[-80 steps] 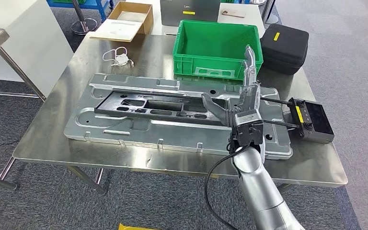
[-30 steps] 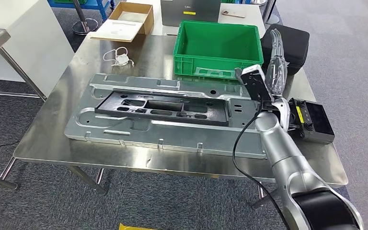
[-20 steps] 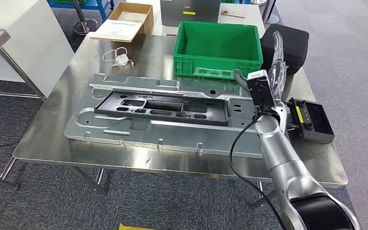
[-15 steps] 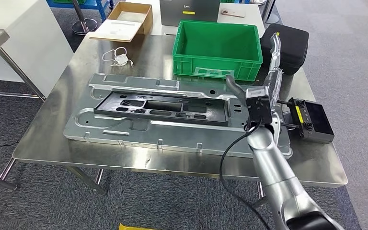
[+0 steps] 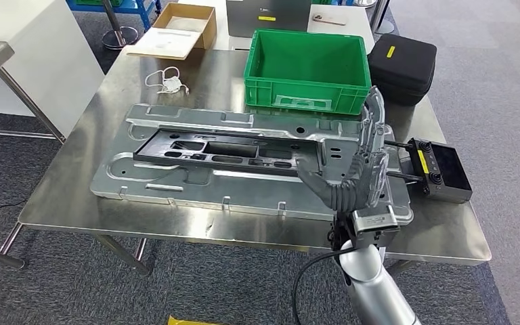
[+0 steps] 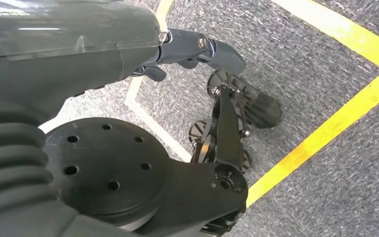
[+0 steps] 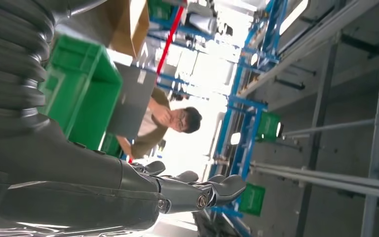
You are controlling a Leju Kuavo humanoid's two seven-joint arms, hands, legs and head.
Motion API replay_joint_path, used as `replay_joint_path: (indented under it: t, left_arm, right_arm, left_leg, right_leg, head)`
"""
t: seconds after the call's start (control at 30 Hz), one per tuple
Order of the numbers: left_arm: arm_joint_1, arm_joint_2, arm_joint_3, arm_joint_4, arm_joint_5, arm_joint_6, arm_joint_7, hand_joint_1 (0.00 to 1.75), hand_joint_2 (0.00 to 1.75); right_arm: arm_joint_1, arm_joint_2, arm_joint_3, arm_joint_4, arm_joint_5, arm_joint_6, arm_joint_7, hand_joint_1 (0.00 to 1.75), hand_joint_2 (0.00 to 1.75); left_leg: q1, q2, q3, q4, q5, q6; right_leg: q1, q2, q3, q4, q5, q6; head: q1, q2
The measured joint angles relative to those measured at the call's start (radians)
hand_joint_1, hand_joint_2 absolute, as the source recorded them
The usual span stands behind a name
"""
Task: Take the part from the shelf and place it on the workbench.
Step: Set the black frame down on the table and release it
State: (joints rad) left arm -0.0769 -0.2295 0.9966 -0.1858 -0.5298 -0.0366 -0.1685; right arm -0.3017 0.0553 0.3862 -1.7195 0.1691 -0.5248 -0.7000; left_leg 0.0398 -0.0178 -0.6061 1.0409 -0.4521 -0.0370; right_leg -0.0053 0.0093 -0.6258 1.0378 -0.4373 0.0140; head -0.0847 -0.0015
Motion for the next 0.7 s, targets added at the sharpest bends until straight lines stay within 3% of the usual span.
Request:
replay_joint_path:
  t: [0.07, 0.13, 0.2, 0.27, 0.7]
  left_arm:
    - [-0.001, 0.0, 0.002, 0.0, 0.0, 0.01, 0.0, 0.0, 0.0]
    - [-0.001, -0.001, 0.005, 0.0, 0.0, 0.02, -0.004, 0.0, 0.0]
    - [-0.002, -0.003, 0.009, 0.0, 0.0, 0.03, -0.014, 0.0, 0.0]
    - [-0.004, -0.004, 0.012, 0.0, 0.0, 0.035, -0.031, 0.0, 0.0]
    - [-0.004, -0.007, 0.028, 0.0, 0.003, 0.038, -0.158, 0.0, 0.0]
  right_arm:
    - [0.034, 0.003, 0.007, -0.009, -0.017, 0.025, 0.0, 0.0, 1.75]
    - [0.075, 0.01, 0.015, -0.012, -0.043, 0.051, 0.001, 0.0, 0.87]
    - [0.102, 0.017, 0.021, -0.009, -0.073, 0.084, 0.004, 0.0, 0.87]
    - [0.124, 0.022, 0.025, 0.002, -0.105, 0.126, 0.012, 0.0, 1.75]
    - [0.273, 0.045, 0.038, 0.064, -0.109, 0.22, 0.055, 0.0, 1.75]
  left_leg:
    - [0.0, 0.0, 0.0, 0.0, 0.0, 0.0]
    - [0.0, 0.0, 0.0, 0.0, 0.0, 0.0]
    - [0.0, 0.0, 0.0, 0.0, 0.0, 0.0]
    - [0.0, 0.0, 0.001, -0.001, 0.0, 0.0]
    - [0.0, 0.0, 0.0, -0.001, -0.001, 0.0]
  right_leg:
    - [0.0, 0.0, 0.001, 0.0, 0.0, 0.0]
    - [0.0, 0.0, 0.001, 0.0, 0.0, 0.0]
    - [0.0, 0.0, 0.0, 0.0, 0.0, 0.0]
    - [0.0, 0.0, 0.001, 0.0, 0.0, 0.0]
    - [0.0, 0.0, 0.0, 0.0, -0.001, 0.0]
  head:
    - [0.0, 0.0]
    - [0.0, 0.0]
    - [0.0, 0.0]
    - [0.0, 0.0]
    - [0.0, 0.0]
